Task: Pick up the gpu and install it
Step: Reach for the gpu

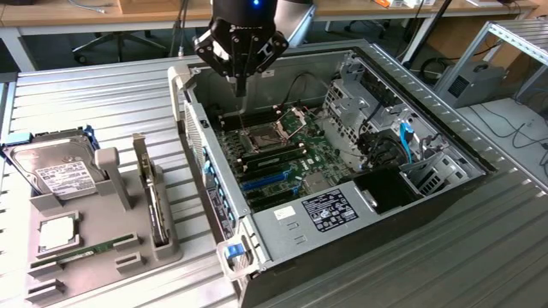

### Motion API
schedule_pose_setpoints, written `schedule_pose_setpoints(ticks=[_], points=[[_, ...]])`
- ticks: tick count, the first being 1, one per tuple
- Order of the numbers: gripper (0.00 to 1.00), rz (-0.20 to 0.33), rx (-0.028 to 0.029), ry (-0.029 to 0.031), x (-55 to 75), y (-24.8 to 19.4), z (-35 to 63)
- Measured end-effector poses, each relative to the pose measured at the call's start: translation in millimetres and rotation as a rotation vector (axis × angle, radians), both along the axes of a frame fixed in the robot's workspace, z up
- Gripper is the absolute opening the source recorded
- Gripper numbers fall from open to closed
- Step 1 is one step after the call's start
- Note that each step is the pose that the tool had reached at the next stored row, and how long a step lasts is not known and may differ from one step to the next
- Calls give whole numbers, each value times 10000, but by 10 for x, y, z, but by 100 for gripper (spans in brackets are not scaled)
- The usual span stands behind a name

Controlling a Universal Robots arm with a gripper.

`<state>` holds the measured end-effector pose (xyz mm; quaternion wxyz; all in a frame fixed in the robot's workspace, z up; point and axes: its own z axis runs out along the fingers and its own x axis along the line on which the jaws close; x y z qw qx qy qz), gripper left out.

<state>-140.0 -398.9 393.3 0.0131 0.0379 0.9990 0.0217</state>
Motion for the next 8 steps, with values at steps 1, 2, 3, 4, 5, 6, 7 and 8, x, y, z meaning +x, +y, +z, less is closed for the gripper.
schedule_pose_setpoints(ticks=[1, 2, 3, 4, 5, 6, 7, 8], points=[[11, 0, 0, 0, -20, 0, 0], [11, 1, 0, 0, -38, 0, 0], [11, 1, 0, 0, -58, 0, 0], [11, 0, 0, 0, -88, 0, 0], [11, -1, 0, 0, -116, 0, 0], [11, 0, 1, -1, -171, 0, -1], [11, 1, 0, 0, -247, 0, 0], [11, -1, 1, -1, -291, 0, -1]])
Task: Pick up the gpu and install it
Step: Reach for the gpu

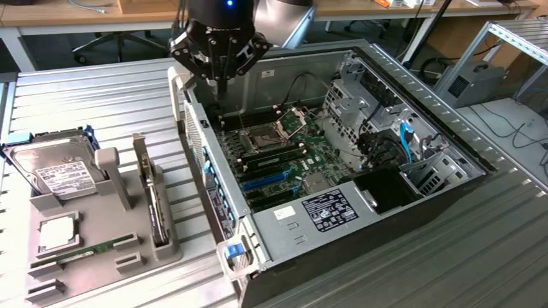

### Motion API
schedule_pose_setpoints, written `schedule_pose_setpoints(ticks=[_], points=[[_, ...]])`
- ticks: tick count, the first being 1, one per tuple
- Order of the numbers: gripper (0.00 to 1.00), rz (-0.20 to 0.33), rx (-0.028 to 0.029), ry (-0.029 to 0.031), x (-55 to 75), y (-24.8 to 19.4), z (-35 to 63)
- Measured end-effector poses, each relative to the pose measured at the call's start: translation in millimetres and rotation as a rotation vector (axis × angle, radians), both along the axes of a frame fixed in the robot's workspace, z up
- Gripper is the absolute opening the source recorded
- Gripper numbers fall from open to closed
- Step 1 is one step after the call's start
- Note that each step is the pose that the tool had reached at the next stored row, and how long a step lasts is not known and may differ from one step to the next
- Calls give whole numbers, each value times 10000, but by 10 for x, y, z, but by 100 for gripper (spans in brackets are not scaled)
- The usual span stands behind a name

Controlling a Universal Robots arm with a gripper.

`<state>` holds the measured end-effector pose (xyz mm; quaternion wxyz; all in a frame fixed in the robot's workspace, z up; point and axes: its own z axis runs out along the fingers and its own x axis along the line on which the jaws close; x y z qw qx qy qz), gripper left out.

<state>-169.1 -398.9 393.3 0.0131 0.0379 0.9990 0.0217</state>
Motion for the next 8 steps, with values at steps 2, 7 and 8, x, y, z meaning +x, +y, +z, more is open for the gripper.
schedule_pose_setpoints(ticks=[2, 7, 8], points=[[11, 2, -1, 1, -83, 0, 0], [11, 2, 0, 0, -266, 0, -1], [11, 2, 0, 0, -312, 0, -1]])
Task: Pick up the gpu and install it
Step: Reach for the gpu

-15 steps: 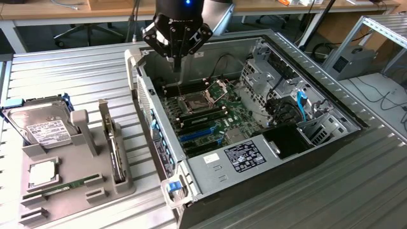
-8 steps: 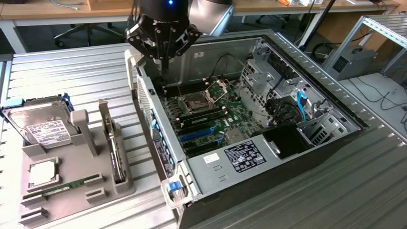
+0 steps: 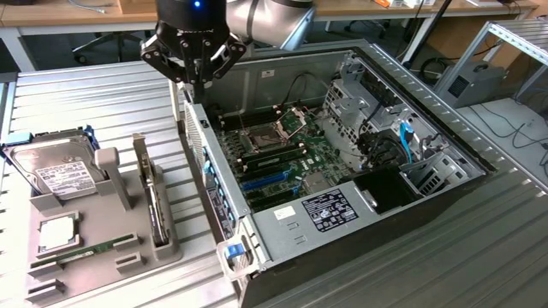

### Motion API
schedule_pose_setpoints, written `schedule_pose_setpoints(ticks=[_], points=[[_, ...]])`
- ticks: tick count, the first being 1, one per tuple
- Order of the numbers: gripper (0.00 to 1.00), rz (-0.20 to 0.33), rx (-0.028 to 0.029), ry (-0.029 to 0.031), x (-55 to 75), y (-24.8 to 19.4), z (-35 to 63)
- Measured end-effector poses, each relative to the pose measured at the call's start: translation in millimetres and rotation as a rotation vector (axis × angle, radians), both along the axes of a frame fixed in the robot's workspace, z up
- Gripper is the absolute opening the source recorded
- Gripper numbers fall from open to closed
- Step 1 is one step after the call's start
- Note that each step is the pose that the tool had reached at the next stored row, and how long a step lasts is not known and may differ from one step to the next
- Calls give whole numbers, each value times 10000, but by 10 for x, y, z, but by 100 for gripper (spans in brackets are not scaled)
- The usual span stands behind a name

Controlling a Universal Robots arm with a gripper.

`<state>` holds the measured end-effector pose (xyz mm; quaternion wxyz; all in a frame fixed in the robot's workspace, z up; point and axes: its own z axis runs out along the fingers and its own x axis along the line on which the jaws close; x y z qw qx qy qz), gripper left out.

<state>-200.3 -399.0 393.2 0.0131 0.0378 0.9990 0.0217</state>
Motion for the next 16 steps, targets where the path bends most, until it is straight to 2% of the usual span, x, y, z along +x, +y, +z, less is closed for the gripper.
schedule_pose_setpoints(ticks=[16], points=[[11, -1, 0, 1, -425, 0, -3]])
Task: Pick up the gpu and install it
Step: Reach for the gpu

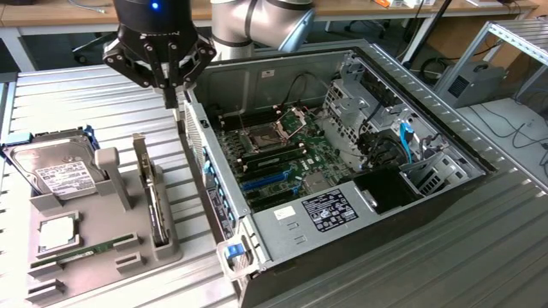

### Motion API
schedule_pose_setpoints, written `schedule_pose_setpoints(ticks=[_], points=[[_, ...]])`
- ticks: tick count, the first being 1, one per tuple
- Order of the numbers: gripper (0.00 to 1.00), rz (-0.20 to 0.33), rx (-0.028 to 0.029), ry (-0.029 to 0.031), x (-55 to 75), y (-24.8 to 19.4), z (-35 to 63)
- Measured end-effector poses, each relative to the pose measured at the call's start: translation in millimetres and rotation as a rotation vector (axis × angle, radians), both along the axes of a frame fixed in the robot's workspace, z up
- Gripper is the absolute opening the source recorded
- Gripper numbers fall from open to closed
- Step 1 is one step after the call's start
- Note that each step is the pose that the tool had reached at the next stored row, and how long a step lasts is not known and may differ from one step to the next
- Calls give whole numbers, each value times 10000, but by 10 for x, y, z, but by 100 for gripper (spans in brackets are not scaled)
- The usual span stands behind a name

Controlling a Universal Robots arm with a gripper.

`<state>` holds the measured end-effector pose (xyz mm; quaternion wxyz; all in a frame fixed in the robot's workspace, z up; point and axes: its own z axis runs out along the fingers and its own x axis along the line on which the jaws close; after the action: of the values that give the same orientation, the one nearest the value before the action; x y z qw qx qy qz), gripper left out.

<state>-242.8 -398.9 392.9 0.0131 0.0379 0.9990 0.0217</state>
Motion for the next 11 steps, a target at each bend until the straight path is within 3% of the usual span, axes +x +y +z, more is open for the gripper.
schedule_pose_setpoints(ticks=[11], points=[[11, 0, 1, -1, -276, 0, -2]])
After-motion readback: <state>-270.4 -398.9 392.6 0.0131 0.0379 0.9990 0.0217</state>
